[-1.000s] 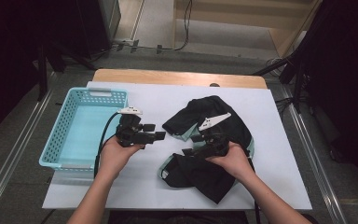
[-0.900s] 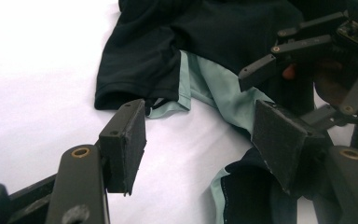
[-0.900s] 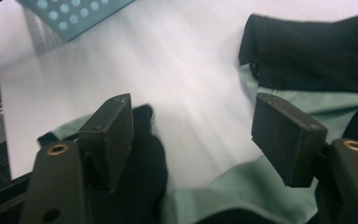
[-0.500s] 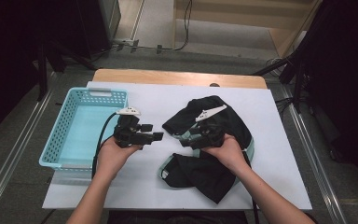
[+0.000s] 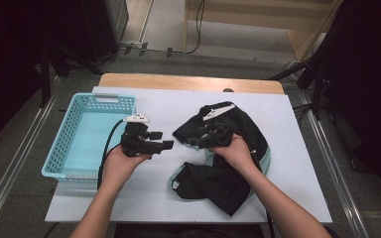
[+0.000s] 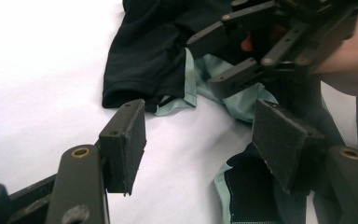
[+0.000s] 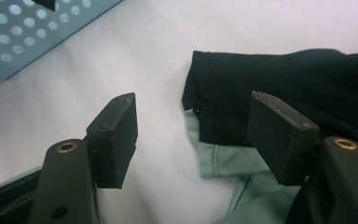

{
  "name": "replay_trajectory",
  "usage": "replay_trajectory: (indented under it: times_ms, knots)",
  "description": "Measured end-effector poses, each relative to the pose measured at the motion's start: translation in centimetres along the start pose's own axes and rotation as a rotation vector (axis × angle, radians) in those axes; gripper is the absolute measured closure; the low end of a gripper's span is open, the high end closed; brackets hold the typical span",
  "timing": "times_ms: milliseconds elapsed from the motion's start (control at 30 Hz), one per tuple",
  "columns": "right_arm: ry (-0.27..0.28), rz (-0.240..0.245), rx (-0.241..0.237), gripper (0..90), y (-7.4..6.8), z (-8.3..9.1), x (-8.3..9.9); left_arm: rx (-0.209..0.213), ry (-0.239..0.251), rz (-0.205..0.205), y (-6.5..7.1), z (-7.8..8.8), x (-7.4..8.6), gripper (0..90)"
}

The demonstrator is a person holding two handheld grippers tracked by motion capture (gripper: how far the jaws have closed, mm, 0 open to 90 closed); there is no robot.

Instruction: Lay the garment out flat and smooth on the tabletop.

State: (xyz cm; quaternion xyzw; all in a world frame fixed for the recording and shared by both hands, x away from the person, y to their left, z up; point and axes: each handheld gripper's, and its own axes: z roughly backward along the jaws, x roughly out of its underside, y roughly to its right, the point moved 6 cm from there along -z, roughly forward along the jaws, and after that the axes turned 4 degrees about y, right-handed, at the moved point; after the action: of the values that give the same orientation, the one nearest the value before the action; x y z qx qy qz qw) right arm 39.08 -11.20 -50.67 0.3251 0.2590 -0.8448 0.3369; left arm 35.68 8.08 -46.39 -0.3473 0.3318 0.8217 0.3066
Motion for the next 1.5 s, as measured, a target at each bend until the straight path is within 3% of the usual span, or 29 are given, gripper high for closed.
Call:
replay_trajectory:
  times_ms: [167,467,567,733,767,833,867,933,967,1100,1167,1200,1233,1300,1500]
  knots:
    - [-0.020,0.000,0.036,31.8,1.0,-1.3,0.4,-0.002,0.001,-0.001,-0.1,0.0,0.0,36.2]
    - [-0.051,0.006,0.064,31.5,1.4,-3.0,1.0,0.000,0.003,-0.002,-0.2,0.1,0.1,36.2]
    - [-0.100,0.023,0.091,31.9,1.8,-3.8,1.9,0.000,0.005,0.001,-0.3,0.2,0.1,36.2]
    - [-0.095,0.059,0.141,45.1,1.9,-4.0,2.0,0.000,0.006,0.005,-0.4,0.1,0.1,36.2]
    - [-0.093,0.091,0.187,54.3,1.9,-4.0,2.1,-0.001,0.001,0.003,-0.3,0.1,0.2,36.2]
    - [-0.090,0.095,0.195,58.9,1.9,-4.0,2.1,-0.001,-0.001,0.001,-0.3,0.1,0.2,36.2]
    - [-0.091,0.071,0.211,73.3,2.2,-3.8,2.1,0.001,-0.001,0.000,-0.2,0.0,0.2,36.2]
    - [-0.096,0.050,0.208,78.4,2.3,-3.6,2.1,0.002,-0.001,0.000,-0.2,0.0,0.2,36.3]
    - [-0.102,0.008,0.195,81.0,2.6,-3.5,2.0,0.001,-0.001,0.000,-0.2,0.0,0.3,36.2]
    - [-0.111,-0.015,0.184,82.5,2.6,-3.1,1.8,-0.007,0.014,-0.013,-0.3,0.0,0.2,36.3]
    - [-0.049,-0.042,0.165,82.7,2.7,-1.6,0.6,-0.005,0.027,-0.012,-0.2,0.1,0.0,36.4]
    - [-0.049,-0.042,0.165,82.7,2.7,-1.6,0.6,-0.005,0.027,-0.012,-0.2,0.1,0.0,36.4]
    - [-0.004,-0.061,0.156,82.6,2.9,-0.1,-0.3,-0.004,0.027,-0.012,-0.1,0.0,0.0,36.4]
    - [0.031,-0.071,0.154,82.7,3.0,1.3,-1.0,-0.005,0.017,-0.014,-0.2,-0.1,0.1,36.3]
    - [0.077,-0.066,0.157,82.6,3.1,3.8,-1.6,-0.002,0.002,-0.020,-0.1,-0.4,0.2,36.3]
